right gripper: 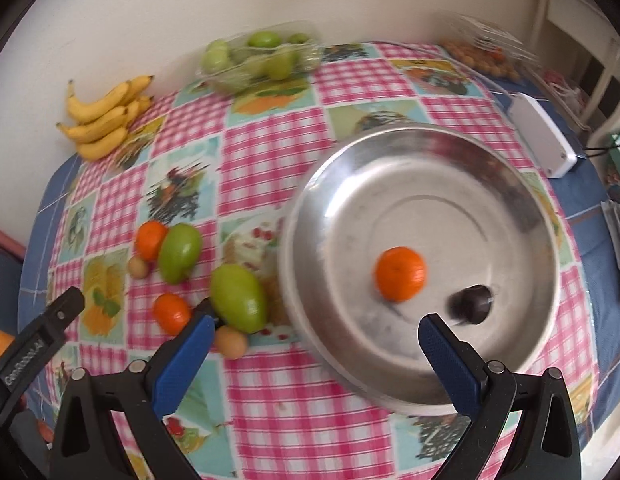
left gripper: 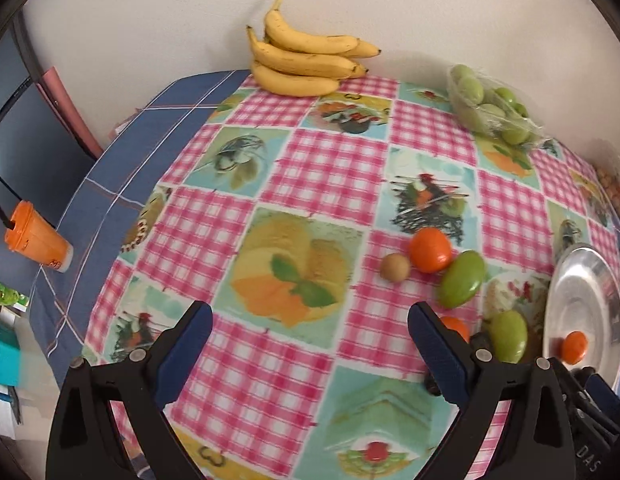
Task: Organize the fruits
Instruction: 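Withdraw both open tools from the plate back toward the fruits, then grasp the black cherry with the left tool, then grasp the small brown kiwi with the right tool while the left tool holds the cherry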
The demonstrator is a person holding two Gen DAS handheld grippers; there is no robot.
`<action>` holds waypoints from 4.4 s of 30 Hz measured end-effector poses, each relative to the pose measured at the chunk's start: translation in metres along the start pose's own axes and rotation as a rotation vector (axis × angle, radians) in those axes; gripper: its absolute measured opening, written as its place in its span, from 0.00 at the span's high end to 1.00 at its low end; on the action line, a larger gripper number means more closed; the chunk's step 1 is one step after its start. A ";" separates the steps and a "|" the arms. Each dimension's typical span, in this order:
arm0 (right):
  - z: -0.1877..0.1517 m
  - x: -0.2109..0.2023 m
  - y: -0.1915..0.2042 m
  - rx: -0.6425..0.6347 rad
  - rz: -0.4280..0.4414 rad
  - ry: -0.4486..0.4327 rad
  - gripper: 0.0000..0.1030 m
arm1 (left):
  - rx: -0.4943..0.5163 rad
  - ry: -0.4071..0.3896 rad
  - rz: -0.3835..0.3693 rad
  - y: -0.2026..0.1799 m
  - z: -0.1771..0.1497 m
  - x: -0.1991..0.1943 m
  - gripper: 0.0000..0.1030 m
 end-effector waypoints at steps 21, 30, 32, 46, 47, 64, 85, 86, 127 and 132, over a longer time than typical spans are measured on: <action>-0.024 0.014 0.059 -0.118 0.088 0.046 0.00 | -0.199 0.106 -0.207 0.016 -0.024 0.026 0.04; -0.022 0.007 0.042 -0.102 0.059 0.045 0.00 | -0.150 0.203 -0.267 -0.012 -0.034 0.034 0.04; -0.020 0.006 0.035 -0.095 0.049 0.042 0.00 | -0.159 0.217 -0.290 -0.016 -0.037 0.035 0.04; -0.014 0.004 -0.005 0.013 0.003 0.041 0.00 | -0.051 0.280 -0.424 -0.067 -0.051 0.036 0.41; -0.013 0.004 -0.006 0.016 0.006 0.041 0.00 | -0.039 0.281 -0.427 -0.069 -0.052 0.035 0.47; -0.012 0.003 -0.003 0.025 0.032 0.044 0.00 | -0.044 0.301 -0.478 -0.080 -0.055 0.032 0.78; -0.031 0.008 0.071 -0.139 0.216 0.065 0.20 | -0.229 0.242 -0.369 -0.013 -0.032 0.035 0.78; -0.032 0.011 0.070 -0.139 0.217 0.076 0.22 | -0.231 0.241 -0.370 -0.013 -0.032 0.035 0.78; 0.016 0.007 0.027 0.038 0.158 0.006 0.73 | -0.122 0.111 -0.460 -0.070 0.010 0.001 0.78; 0.029 0.012 -0.010 0.105 0.101 -0.005 0.73 | -0.013 0.081 -0.512 -0.117 0.015 -0.013 0.78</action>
Point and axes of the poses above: each gripper's, at about its wrist camera, not at the fingertips, and x roughly the way its jaws point, y to its left, z to its top, the point moved 6 cm from there along x, roughly the way its jaws point, and after that the axes turned 12 degrees about -y, right-handed, at the moved point
